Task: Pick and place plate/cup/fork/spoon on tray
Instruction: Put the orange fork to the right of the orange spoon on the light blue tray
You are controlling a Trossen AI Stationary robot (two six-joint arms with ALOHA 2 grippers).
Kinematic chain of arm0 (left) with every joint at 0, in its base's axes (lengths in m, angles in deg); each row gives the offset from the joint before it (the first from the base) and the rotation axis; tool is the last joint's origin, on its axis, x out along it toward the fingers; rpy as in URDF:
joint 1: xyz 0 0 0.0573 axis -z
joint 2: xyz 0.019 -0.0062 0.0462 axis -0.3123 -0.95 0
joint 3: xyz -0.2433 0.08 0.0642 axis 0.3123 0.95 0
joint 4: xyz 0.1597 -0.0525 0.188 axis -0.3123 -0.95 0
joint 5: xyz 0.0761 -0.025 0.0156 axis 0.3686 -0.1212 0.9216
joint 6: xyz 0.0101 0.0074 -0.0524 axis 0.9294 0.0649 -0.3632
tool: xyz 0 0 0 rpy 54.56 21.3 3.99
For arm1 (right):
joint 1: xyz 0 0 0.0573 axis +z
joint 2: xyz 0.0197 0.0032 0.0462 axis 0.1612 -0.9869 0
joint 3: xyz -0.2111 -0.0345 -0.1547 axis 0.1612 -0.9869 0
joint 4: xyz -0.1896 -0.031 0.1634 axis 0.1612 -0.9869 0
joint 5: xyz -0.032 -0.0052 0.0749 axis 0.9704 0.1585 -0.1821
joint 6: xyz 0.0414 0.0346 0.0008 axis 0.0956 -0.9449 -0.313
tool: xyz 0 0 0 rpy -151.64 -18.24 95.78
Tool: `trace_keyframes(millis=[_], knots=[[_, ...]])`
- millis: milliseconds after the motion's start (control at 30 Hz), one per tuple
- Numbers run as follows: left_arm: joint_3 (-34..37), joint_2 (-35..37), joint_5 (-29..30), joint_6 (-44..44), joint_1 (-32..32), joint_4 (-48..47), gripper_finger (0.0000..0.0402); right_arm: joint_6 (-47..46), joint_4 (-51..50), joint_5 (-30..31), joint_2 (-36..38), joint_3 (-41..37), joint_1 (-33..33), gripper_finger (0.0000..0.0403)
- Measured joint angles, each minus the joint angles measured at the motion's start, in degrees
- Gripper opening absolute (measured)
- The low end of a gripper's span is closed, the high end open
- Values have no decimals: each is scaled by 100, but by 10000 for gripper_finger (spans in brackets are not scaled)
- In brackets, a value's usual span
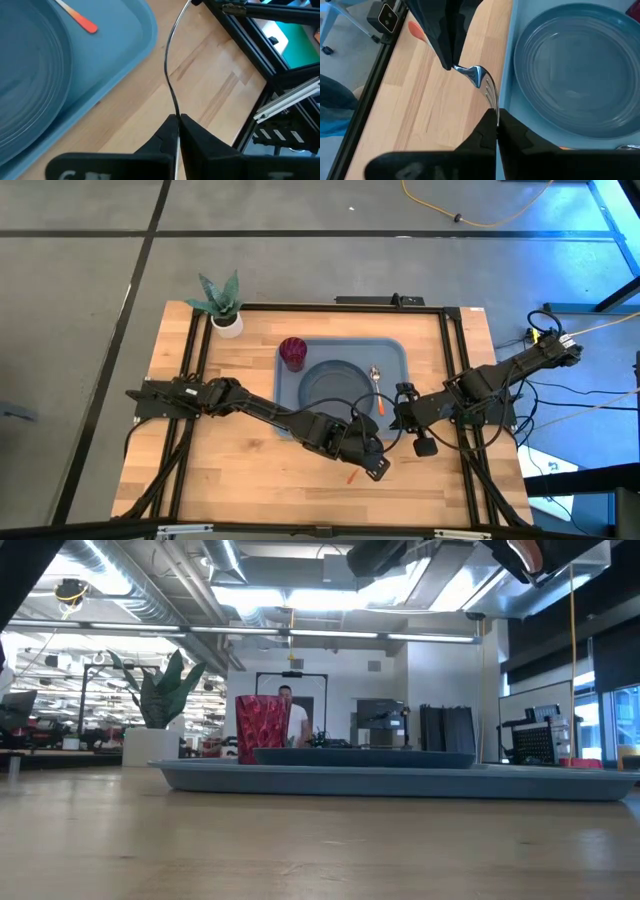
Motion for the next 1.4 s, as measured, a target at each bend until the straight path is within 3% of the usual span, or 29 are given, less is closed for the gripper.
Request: trace_keyframes(millis=[600, 833, 1100, 1333, 1400], knots=[[0, 0, -214, -7, -126, 79, 66, 18, -73, -105, 0, 0, 0, 1], [0, 0, -165, 297, -256, -89, 66, 48, -443, -122, -4, 2, 6, 0], [0, 0, -189, 315, -317, -893, 65, 197, -874, 22, -7, 2, -11, 0], [4, -2, -194, 324, -307, -1041, 65, 232, -1727, 31, -7, 4, -660, 0], [4, -2, -203, 350, -306, -1040, 65, 381, -1925, -277, -6, 4, -990, 0]])
